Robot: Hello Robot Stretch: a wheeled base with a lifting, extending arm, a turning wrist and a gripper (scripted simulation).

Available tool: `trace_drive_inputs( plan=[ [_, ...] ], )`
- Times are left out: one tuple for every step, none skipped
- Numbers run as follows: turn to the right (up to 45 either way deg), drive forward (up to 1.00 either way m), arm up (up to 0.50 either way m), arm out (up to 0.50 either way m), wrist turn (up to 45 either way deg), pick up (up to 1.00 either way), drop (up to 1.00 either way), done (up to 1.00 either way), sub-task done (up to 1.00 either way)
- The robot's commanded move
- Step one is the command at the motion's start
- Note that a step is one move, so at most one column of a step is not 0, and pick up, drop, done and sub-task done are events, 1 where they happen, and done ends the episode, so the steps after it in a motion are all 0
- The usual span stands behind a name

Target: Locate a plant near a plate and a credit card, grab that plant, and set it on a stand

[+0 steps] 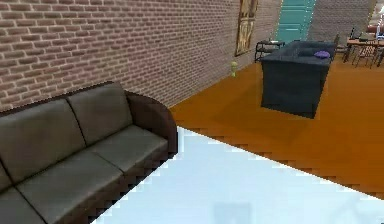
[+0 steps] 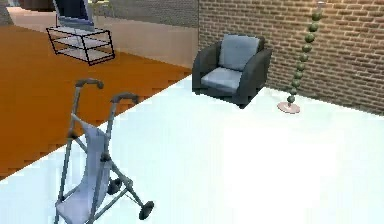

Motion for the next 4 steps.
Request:
trace_drive_inputs(
  plan=[
    [0.0,0.60,0.00,0.00,0.0,0.00,0.00,0.00,0.00],
    [12.0,0.00,0.00,0.00,0.0,0.00,0.00,0.00,0.00],
    [0.0,1.00,0.00,0.00,0.0,0.00,0.00,0.00,0.00],
    [3.0,0.00,0.00,0.00,0.0,0.00,0.00,0.00,0.00]
  ],
)
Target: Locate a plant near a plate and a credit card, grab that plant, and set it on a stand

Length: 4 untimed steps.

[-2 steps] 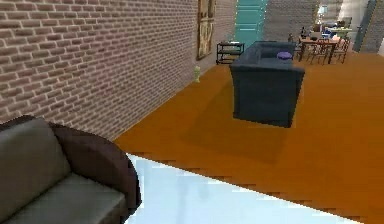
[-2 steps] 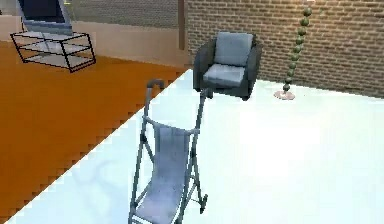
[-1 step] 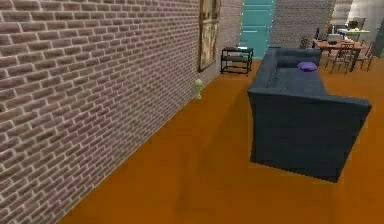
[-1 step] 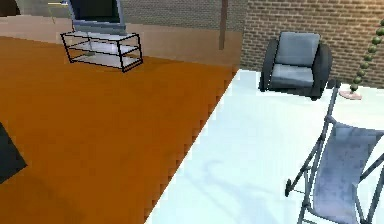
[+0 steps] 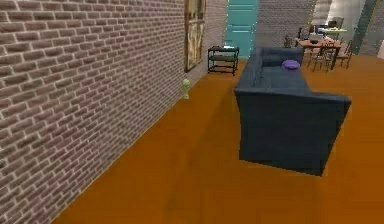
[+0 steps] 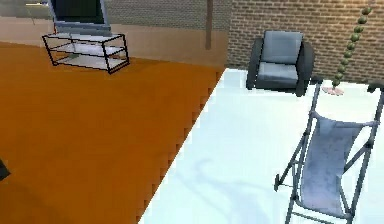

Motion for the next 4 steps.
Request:
trace_drive_inputs(
  plan=[
    [0.0,1.00,0.00,0.00,0.0,0.00,0.00,0.00,0.00],
    [0.0,0.80,0.00,0.00,0.0,0.00,0.00,0.00,0.00],
    [18.0,0.00,0.00,0.00,0.0,0.00,0.00,0.00,0.00],
    [0.0,1.00,0.00,0.00,0.0,0.00,0.00,0.00,0.00]
  ],
)
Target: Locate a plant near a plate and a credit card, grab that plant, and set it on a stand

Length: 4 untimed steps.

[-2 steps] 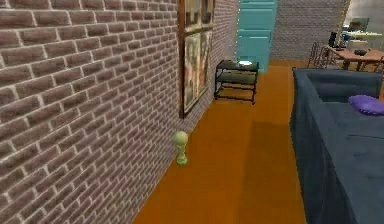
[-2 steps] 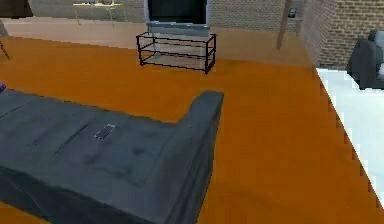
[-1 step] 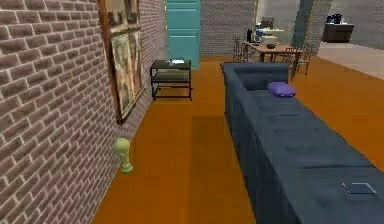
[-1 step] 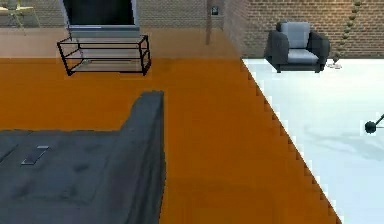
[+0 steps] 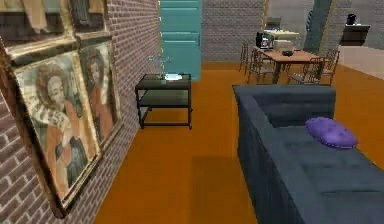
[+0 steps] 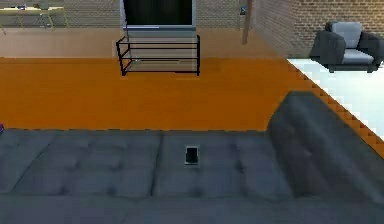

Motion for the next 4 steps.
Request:
trace_drive_inputs(
  plan=[
    [0.0,1.00,0.00,0.00,0.0,0.00,0.00,0.00,0.00],
    [0.0,0.85,0.00,0.00,0.0,0.00,0.00,0.00,0.00],
    [-45.0,0.00,0.00,0.00,0.0,0.00,0.00,0.00,0.00],
    [-45.0,0.00,0.00,0.00,0.0,0.00,0.00,0.00,0.00]
  ],
)
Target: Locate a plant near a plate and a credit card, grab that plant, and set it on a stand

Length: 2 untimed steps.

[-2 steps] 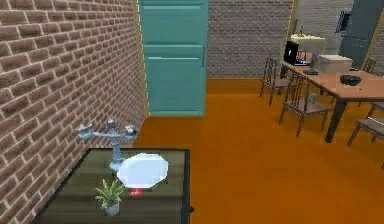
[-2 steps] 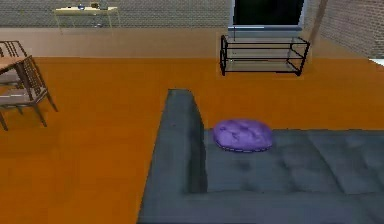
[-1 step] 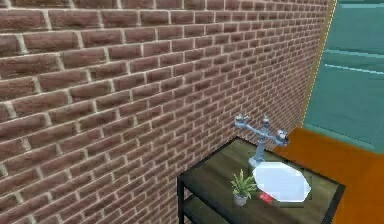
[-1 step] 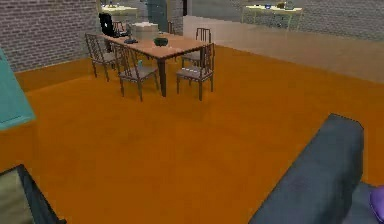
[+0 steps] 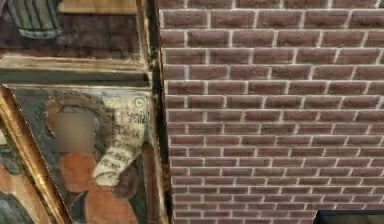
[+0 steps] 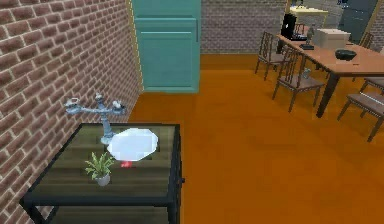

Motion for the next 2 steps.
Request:
trace_drive_inputs(
  plan=[
    [-24.0,0.00,0.00,0.00,0.0,0.00,0.00,0.00,0.00],
    [0.0,0.00,0.50,0.00,0.0,0.00,0.00,0.00,0.00]
  ],
)
